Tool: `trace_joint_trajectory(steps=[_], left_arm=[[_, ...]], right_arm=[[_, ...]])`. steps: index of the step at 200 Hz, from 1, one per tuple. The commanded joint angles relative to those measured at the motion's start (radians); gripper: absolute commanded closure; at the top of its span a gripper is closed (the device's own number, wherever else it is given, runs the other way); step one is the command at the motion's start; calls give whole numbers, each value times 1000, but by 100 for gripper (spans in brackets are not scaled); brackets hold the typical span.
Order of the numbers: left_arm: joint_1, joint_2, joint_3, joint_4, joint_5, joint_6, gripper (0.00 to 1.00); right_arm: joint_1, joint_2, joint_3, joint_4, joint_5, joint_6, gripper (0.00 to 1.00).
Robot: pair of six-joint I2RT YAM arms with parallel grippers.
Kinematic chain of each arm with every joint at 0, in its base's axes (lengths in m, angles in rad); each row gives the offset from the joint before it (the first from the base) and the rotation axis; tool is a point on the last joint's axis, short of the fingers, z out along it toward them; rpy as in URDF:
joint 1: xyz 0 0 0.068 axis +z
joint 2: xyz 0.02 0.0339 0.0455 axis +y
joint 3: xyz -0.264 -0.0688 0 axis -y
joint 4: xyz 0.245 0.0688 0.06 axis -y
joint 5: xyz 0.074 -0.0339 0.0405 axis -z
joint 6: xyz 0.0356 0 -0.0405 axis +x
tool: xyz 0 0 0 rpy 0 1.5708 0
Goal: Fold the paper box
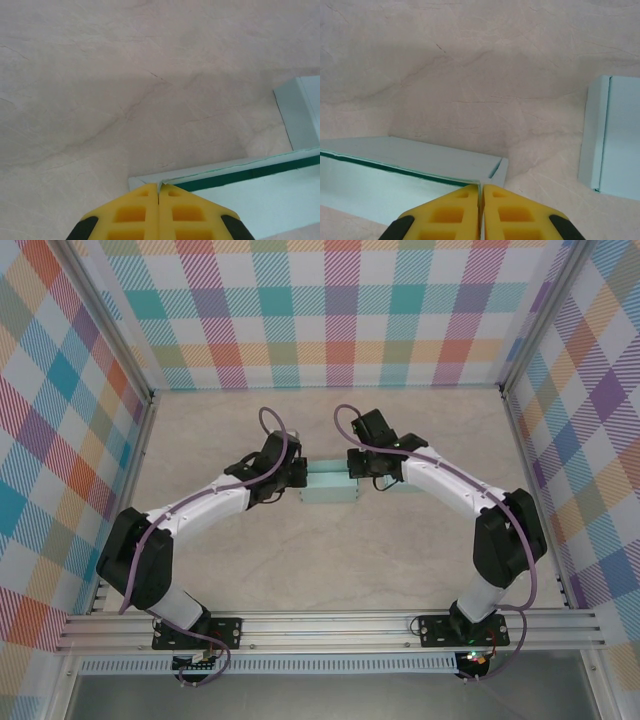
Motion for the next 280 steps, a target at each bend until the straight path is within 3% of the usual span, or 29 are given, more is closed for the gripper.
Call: trace_joint_trajectory(steps=[1, 65, 280], left_arm=[[-45, -4, -21, 84, -17, -56, 100], [-55, -24, -86, 127, -72, -93, 100], [-146, 21, -164, 244, -255, -101, 100]], right_arm=[[26, 7, -28, 76, -33, 30, 89], [35, -34, -105, 141, -19, 57, 89], [46, -18, -64, 200, -69, 95, 89]])
